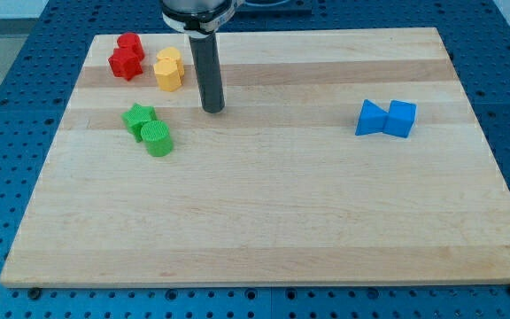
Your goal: Move the green star to the top right of the green circle
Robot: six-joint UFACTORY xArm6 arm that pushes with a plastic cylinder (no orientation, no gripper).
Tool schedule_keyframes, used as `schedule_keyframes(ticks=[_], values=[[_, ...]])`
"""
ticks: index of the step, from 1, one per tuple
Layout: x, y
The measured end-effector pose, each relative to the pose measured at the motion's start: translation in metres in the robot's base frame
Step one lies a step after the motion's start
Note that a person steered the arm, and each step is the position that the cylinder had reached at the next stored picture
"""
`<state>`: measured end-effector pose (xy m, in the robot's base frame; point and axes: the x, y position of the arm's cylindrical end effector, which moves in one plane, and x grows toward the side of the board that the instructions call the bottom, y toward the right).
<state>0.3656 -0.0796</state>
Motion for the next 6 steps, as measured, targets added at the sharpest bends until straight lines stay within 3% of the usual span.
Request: schedule_keyframes(ticks=[1, 3, 6], values=[[0.000, 0.000], [-0.010, -0.145], [0.020, -0.154]])
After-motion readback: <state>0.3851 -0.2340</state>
